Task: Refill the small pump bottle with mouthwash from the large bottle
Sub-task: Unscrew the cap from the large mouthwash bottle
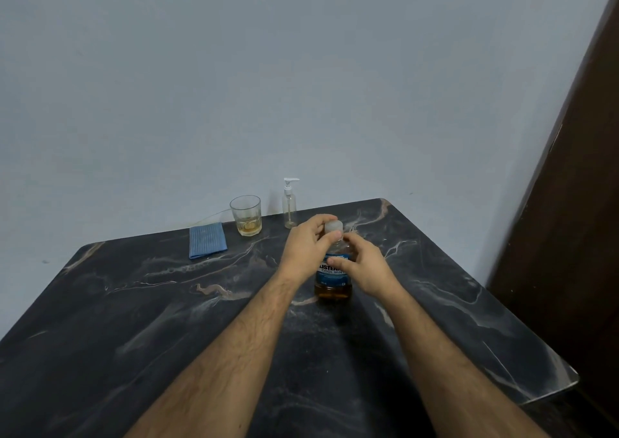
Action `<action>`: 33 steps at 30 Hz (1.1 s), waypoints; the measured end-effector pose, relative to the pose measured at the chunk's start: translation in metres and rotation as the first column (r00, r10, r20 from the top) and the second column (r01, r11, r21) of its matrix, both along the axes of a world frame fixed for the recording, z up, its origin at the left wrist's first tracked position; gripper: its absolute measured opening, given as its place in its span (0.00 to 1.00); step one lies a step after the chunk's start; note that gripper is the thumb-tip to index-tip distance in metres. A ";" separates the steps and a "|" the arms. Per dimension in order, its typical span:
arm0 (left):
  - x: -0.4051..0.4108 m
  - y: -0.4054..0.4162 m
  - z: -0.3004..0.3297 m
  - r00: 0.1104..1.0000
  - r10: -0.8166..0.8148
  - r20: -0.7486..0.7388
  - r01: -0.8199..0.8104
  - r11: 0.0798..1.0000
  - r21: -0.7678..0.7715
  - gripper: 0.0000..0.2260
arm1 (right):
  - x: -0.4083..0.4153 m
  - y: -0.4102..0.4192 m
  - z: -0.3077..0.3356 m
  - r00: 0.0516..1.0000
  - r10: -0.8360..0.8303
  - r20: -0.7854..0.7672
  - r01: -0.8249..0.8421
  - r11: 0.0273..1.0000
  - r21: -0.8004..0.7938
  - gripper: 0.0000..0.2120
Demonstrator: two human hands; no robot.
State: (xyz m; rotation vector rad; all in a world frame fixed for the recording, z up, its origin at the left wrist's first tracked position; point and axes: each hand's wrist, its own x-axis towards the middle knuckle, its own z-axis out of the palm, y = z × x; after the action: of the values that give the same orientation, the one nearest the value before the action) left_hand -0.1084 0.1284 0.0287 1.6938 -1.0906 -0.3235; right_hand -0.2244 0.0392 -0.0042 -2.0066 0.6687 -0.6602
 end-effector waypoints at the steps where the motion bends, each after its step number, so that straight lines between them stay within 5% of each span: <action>1: -0.002 0.000 0.000 1.000 0.025 -0.004 -0.025 1.000 -0.009 0.16 | 0.000 0.002 0.000 1.000 -0.011 0.008 0.011 1.000 -0.009 0.25; 9: -0.016 -0.003 0.006 0.971 0.239 0.027 -0.238 0.971 -0.029 0.14 | 0.001 0.005 -0.001 0.999 -0.024 0.035 0.024 1.000 -0.019 0.25; 33: -0.039 -0.008 0.004 0.854 0.495 0.160 -0.490 0.868 -0.072 0.16 | 0.000 0.006 0.000 0.999 -0.041 0.030 0.044 0.994 -0.103 0.24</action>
State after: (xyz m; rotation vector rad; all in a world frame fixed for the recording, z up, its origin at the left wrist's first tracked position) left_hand -0.1475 0.1201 0.0325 1.9318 -0.7340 0.1729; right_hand -0.2241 0.0453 -0.0043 -2.0790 0.6745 -0.7610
